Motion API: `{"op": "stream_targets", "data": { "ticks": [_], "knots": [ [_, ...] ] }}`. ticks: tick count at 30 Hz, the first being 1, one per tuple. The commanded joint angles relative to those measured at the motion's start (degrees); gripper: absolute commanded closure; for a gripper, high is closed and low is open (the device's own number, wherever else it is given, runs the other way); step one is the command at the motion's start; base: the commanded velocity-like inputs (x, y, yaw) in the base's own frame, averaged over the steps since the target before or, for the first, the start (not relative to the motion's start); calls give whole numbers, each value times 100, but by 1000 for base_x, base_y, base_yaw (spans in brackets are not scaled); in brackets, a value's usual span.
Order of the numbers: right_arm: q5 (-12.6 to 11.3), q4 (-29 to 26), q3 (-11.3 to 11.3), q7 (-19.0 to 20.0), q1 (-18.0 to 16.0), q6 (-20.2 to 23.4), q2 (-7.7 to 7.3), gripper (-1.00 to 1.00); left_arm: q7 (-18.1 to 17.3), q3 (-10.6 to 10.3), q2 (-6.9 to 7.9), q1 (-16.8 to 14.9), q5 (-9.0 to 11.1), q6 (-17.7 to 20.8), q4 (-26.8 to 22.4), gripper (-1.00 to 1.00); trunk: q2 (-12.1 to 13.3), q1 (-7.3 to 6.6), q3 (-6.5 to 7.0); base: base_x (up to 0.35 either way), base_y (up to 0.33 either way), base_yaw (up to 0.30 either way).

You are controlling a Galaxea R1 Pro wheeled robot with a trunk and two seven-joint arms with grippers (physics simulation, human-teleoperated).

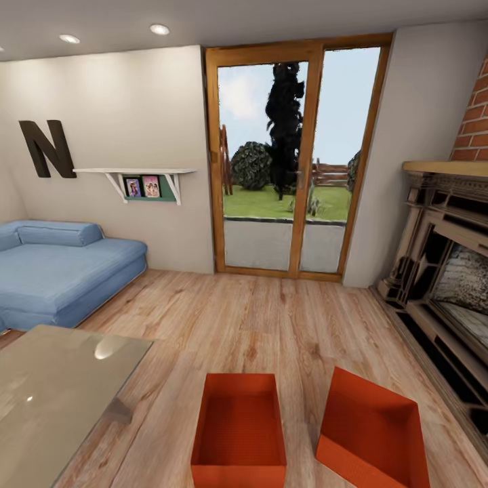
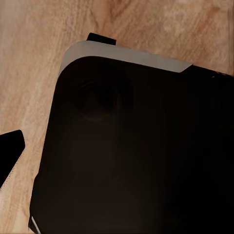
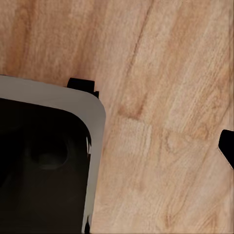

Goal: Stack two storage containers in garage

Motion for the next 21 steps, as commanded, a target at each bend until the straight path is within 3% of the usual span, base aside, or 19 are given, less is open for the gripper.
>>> {"op": "stream_targets", "data": {
  "ticks": [1, 21],
  "knots": [
    [-53, 15, 48, 10, -7, -30, 0, -100, 2, 3, -2, 2, 37, -4, -7, -100, -2, 3, -5, 311, 0, 0],
    [-45, 24, 72, 10, -5, -3, -11, -100, 3, 14, 5, 2, 58, -6, -6, -100, -2, 3, -5, 297, 0, 0]
  ]
}}
